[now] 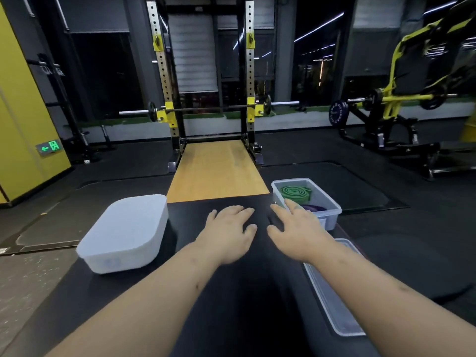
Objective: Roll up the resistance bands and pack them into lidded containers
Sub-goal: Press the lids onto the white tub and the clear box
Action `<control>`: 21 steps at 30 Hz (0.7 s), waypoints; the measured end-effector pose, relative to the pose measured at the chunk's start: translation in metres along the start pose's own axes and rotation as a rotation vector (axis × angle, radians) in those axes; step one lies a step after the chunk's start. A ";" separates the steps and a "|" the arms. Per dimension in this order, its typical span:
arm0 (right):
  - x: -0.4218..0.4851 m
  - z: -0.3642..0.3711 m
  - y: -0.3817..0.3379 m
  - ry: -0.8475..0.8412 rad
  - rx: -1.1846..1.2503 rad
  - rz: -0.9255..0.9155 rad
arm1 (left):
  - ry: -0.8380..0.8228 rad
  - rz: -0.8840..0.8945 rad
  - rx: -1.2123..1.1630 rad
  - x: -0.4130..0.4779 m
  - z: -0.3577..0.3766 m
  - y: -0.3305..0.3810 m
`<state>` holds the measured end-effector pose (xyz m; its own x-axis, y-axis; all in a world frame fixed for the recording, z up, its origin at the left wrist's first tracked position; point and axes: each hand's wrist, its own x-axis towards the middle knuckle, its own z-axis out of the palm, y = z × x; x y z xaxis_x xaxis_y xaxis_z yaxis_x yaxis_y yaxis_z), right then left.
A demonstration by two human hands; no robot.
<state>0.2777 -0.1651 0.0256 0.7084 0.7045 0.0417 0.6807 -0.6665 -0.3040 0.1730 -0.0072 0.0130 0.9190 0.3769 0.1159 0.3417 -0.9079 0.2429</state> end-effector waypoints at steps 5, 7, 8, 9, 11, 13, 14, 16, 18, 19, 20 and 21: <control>0.016 0.006 0.048 0.018 -0.023 0.068 | -0.039 0.061 0.015 0.043 0.029 0.042; 0.022 0.010 0.065 0.028 -0.042 0.085 | -0.032 0.085 0.015 0.061 0.038 0.055; 0.024 0.011 0.073 0.031 -0.046 0.091 | -0.027 0.101 0.021 0.070 0.043 0.059; 0.026 0.011 0.081 0.031 -0.048 0.099 | -0.024 0.117 0.032 0.079 0.048 0.064; 0.028 0.012 0.092 0.024 -0.049 0.108 | -0.030 0.141 0.058 0.093 0.056 0.073; 0.028 0.013 0.100 0.021 -0.037 0.107 | -0.052 0.155 0.083 0.103 0.063 0.081; 0.028 0.015 0.103 0.026 -0.030 0.101 | -0.064 0.159 0.096 0.106 0.067 0.083; 0.026 0.020 0.107 0.087 -0.012 0.087 | -0.068 0.157 0.109 0.109 0.074 0.085; 0.023 0.024 0.109 0.198 -0.017 0.080 | -0.024 0.141 0.091 0.110 0.079 0.084; 0.021 0.024 0.107 0.226 -0.028 0.085 | 0.004 0.131 0.080 0.109 0.081 0.082; 0.018 0.025 0.103 0.221 -0.038 0.095 | 0.028 0.125 0.077 0.108 0.081 0.080; 0.015 0.026 0.099 0.186 -0.045 0.101 | 0.045 0.123 0.084 0.106 0.080 0.079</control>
<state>0.3509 -0.2145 -0.0285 0.7929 0.5791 0.1898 0.6092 -0.7445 -0.2731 0.3135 -0.0535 -0.0329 0.9460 0.2676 0.1830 0.2437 -0.9593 0.1427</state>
